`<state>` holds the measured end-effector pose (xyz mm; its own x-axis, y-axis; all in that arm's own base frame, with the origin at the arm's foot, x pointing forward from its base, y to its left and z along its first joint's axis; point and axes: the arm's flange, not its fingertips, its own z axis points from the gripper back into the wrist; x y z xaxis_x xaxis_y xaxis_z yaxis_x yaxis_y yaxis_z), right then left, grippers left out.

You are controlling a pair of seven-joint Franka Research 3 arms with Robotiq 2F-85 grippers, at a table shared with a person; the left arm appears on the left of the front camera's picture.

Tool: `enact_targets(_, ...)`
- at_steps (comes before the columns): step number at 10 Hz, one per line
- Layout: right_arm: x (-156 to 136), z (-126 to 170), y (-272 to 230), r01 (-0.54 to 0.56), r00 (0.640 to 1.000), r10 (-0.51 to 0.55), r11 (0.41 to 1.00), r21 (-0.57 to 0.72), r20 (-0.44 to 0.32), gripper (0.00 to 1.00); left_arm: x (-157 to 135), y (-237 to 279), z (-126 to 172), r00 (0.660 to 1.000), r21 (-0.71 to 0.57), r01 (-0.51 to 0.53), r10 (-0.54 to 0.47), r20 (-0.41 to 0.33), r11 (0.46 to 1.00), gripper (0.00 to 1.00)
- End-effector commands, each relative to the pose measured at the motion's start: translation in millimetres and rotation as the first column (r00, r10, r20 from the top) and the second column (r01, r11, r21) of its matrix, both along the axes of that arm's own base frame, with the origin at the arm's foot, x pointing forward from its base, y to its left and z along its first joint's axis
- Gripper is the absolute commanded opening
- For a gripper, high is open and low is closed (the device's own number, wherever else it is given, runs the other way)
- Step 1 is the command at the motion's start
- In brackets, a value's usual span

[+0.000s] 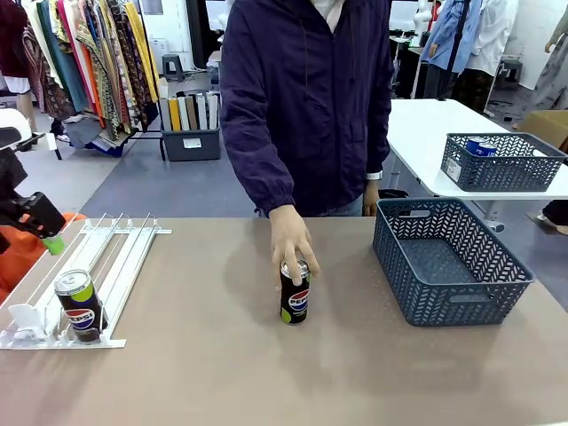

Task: Retrieve and store the cans from the dispenser.
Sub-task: Pick up one can from the Automatic Can Dispenser and place it in the middle of the table.

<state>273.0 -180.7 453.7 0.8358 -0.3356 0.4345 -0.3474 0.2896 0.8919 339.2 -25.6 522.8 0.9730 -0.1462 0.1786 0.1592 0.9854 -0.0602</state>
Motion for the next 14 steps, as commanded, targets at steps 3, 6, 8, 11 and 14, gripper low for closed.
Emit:
enact_targets(3,4,3,0,0.009,0.999,-0.009,1.0,0.017,0.033,1.0,24,-15,-66,0.987,-0.005,-0.154,0.154,-0.035,0.988,1.0)
enact_targets(6,4,3,0,0.009,0.999,-0.009,1.0,0.017,0.033,1.0,32,-26,-109,0.978,0.03,-0.207,0.208,-0.036,0.978,1.0)
enact_targets(8,4,3,0,0.009,0.999,-0.009,1.0,0.017,0.033,1.0,40,-31,-124,0.977,0.035,-0.201,0.203,-0.067,0.979,1.0)
enact_targets(11,4,3,0,0.009,0.999,-0.009,1.0,0.017,0.033,1.0,43,-32,-127,0.977,0.044,-0.191,0.194,-0.089,0.981,1.0)
enact_targets(14,4,3,0,0.009,0.999,-0.009,1.0,0.017,0.033,1.0,41,-31,-125,0.978,0.04,-0.179,0.182,-0.099,0.983,1.0)
